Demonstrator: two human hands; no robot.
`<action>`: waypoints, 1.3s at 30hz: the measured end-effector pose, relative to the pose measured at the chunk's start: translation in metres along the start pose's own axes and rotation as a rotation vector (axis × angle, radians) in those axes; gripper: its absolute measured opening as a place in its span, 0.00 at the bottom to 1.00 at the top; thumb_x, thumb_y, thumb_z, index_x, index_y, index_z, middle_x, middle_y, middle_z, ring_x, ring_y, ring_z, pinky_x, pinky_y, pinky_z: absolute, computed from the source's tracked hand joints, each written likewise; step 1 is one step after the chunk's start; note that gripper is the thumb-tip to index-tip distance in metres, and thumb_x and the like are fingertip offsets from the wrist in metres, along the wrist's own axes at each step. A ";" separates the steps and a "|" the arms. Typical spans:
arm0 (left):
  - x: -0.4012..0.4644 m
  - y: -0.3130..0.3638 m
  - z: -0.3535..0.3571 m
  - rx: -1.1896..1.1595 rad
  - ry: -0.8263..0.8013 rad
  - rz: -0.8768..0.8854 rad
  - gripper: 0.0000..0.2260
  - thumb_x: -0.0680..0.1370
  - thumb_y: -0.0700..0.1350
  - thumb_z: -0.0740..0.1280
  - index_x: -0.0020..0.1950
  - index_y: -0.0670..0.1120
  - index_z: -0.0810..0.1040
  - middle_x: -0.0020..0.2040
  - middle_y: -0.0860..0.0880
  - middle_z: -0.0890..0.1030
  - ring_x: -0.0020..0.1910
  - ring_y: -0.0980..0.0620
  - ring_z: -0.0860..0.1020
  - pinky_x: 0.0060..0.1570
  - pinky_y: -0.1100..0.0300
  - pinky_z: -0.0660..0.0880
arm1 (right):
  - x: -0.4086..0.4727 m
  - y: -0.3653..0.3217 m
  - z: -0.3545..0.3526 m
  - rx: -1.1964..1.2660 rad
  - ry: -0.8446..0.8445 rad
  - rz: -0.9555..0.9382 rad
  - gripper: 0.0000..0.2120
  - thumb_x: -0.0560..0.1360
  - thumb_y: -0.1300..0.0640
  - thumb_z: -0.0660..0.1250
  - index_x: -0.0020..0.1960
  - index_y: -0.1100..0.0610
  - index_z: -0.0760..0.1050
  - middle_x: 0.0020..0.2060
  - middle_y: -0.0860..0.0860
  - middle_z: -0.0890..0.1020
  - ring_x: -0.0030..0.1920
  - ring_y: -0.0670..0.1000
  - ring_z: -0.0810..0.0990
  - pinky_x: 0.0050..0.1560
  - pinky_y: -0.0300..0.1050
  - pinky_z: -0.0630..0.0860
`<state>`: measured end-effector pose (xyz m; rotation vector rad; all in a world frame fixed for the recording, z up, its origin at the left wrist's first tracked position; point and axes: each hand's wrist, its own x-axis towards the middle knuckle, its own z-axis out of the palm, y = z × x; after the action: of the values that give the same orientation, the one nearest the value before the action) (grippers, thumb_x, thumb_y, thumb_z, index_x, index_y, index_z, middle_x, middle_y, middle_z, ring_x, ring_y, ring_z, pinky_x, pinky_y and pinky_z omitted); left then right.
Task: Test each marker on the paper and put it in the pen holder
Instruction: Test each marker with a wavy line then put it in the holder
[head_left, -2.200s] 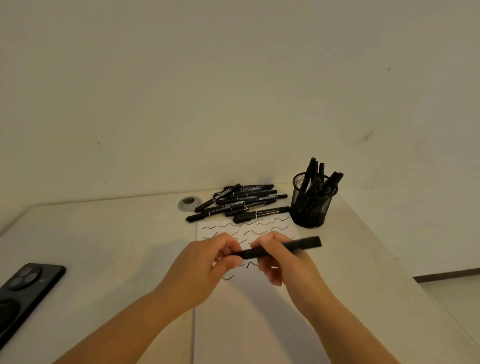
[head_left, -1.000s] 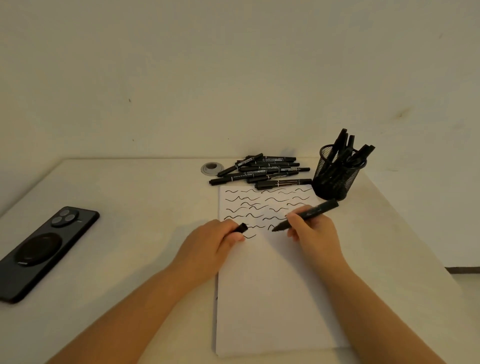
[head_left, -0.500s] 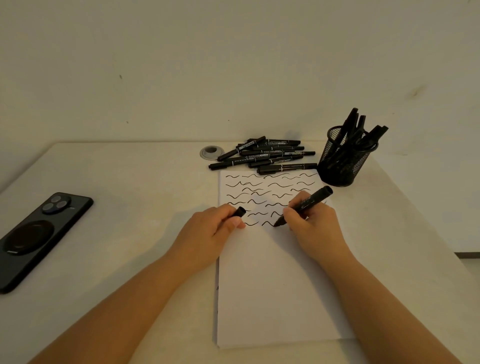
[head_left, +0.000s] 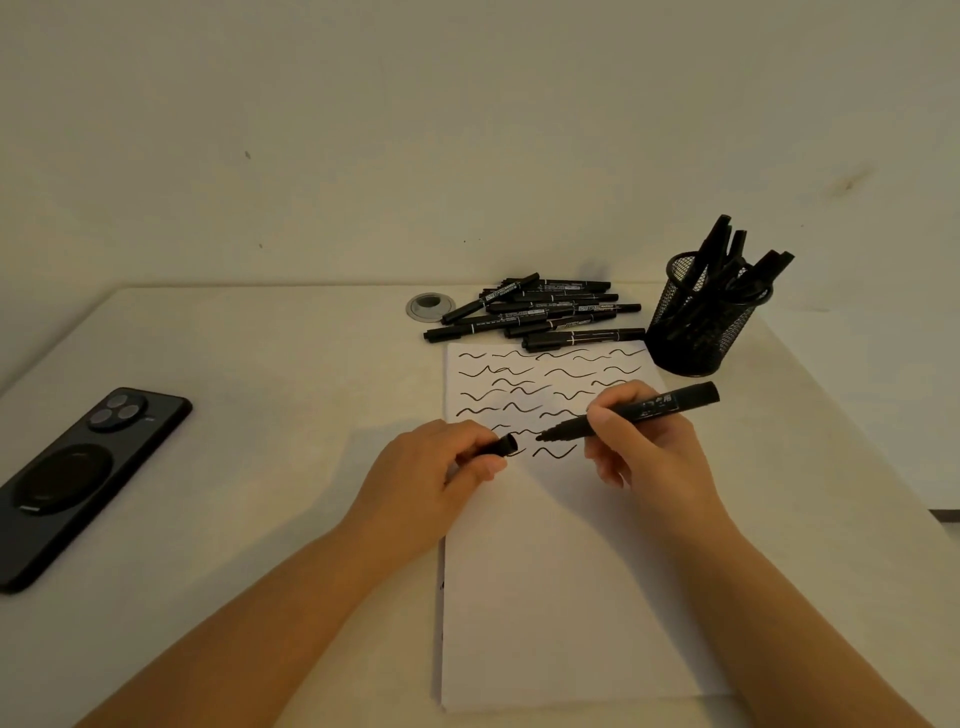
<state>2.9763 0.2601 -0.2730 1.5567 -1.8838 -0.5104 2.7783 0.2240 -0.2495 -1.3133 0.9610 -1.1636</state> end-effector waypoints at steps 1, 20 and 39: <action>0.000 0.001 0.000 0.011 -0.006 0.005 0.05 0.76 0.50 0.65 0.50 0.54 0.78 0.34 0.60 0.73 0.37 0.62 0.72 0.36 0.73 0.64 | 0.000 0.000 0.001 0.011 -0.013 0.006 0.10 0.75 0.65 0.63 0.37 0.53 0.76 0.24 0.50 0.77 0.24 0.45 0.72 0.24 0.34 0.69; -0.003 0.014 -0.001 0.055 0.042 0.114 0.13 0.75 0.53 0.60 0.51 0.49 0.79 0.40 0.59 0.76 0.39 0.62 0.68 0.40 0.73 0.64 | -0.003 0.005 0.008 -0.097 -0.161 -0.038 0.04 0.69 0.59 0.68 0.43 0.58 0.76 0.29 0.52 0.82 0.25 0.44 0.75 0.25 0.36 0.71; -0.009 0.021 0.001 0.016 0.095 0.204 0.19 0.78 0.55 0.54 0.40 0.44 0.77 0.30 0.53 0.72 0.29 0.57 0.68 0.29 0.65 0.63 | -0.015 0.009 0.014 0.151 -0.228 -0.069 0.04 0.69 0.59 0.68 0.41 0.59 0.74 0.26 0.50 0.77 0.27 0.46 0.73 0.29 0.35 0.71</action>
<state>2.9615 0.2735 -0.2618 1.3547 -1.9499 -0.3257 2.7899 0.2409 -0.2588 -1.3319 0.6545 -1.0896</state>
